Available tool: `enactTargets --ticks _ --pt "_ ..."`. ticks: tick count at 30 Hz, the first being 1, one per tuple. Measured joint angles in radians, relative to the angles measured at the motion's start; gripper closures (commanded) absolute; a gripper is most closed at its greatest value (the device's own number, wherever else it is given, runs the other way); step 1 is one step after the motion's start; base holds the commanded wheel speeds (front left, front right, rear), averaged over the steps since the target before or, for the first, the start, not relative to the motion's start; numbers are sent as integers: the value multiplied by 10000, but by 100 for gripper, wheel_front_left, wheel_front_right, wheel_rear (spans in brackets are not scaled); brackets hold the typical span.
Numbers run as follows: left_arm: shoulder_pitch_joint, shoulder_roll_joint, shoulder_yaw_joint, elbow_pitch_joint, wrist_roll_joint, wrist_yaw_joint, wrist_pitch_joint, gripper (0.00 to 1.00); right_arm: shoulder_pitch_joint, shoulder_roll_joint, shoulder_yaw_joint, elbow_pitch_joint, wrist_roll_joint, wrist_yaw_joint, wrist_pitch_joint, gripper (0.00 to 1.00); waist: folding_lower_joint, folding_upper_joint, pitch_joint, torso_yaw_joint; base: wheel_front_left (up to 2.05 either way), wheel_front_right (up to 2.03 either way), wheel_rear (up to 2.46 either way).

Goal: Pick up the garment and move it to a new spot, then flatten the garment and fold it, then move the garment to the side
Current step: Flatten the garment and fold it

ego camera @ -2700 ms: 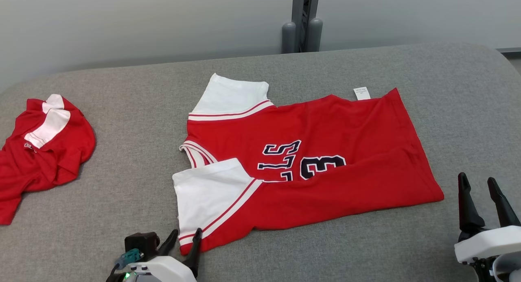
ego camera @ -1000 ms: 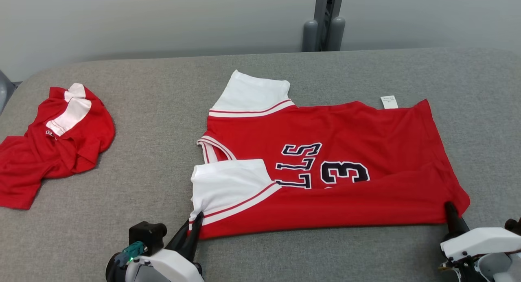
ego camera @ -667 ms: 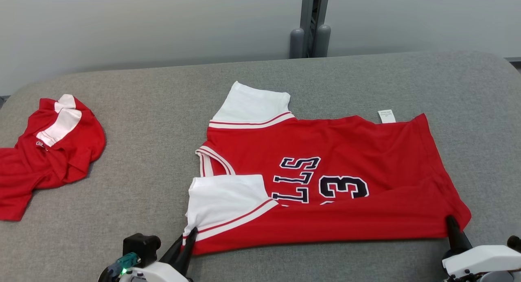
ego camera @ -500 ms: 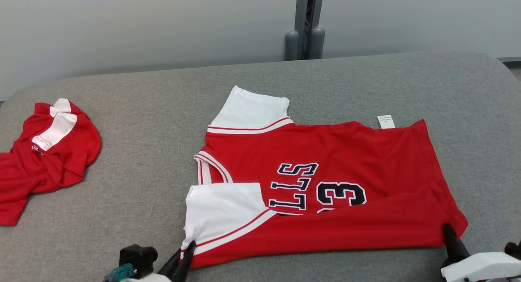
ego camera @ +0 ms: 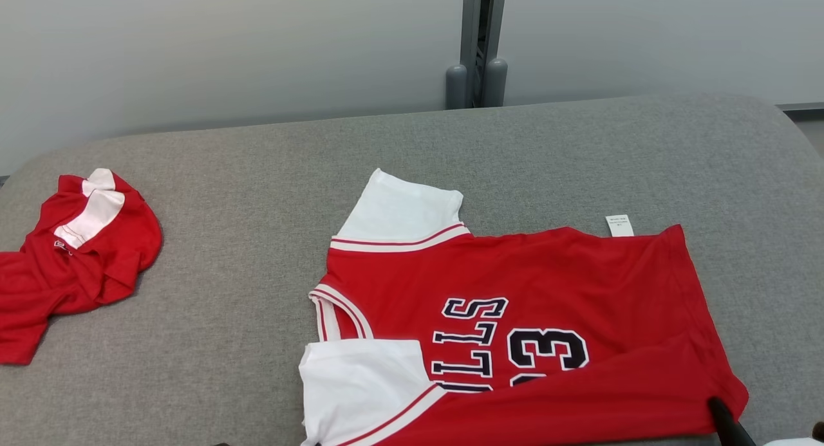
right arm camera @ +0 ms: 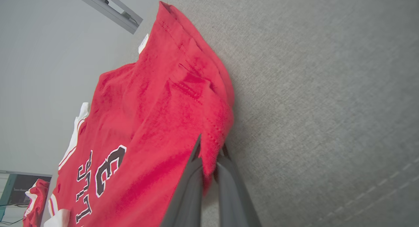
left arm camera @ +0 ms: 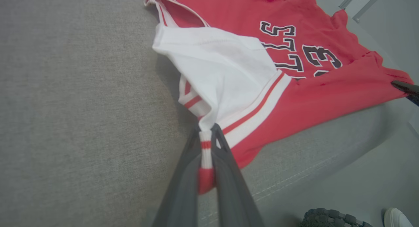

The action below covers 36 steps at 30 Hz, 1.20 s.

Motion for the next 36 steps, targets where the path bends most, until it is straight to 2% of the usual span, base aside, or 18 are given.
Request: enactTargets --ticks 1,2,3,4,5,11,15,21,28,36 --pt "56 8 -36 -105 -4 38 35 100 63 19 -117 -56 -10 0 82 91 0 0 -12 18 0 0 0" --pt "84 29 -65 -190 -8 38 92 95 144 42 -251 -128 -58 0 125 0 0 0 -25 40 0 0 0" --pt "114 46 -86 -265 -13 42 127 63 212 67 -393 -182 -105 0 203 0 1 0 -35 60 0 0 0" --pt "140 54 -102 -320 -13 69 163 4 248 90 -512 -255 -153 0 259 0 1 0 -46 74 0 0 0" --pt "174 67 -109 -349 -13 127 167 0 274 100 -627 -349 -236 0 347 0 1 0 -55 84 0 0 0" --pt "210 215 -25 -631 12 280 205 0 257 207 -1386 -894 -1151 0 568 0 1 0 -32 129 0 0 0" --pt "-212 259 385 -941 130 491 -184 0 -134 242 -1567 -1674 -1879 0 573 0 1 0 117 169 0 0 0" --pt "-1514 -336 1041 -1116 209 677 -1392 0 -910 46 -1070 -2980 -3139 0 -36 0 1 0 532 222 0 0 0" --pt "-2903 -1060 1195 -119 407 637 -2284 0 -1523 -67 -341 -3498 -4061 0 -938 0 0 0 1116 126 0 0 0" --pt "-4702 -1127 652 1580 1275 428 -2111 0 -1915 -86 -12 -3714 -4562 0 -1250 0 0 0 1816 -185 0 0 0"
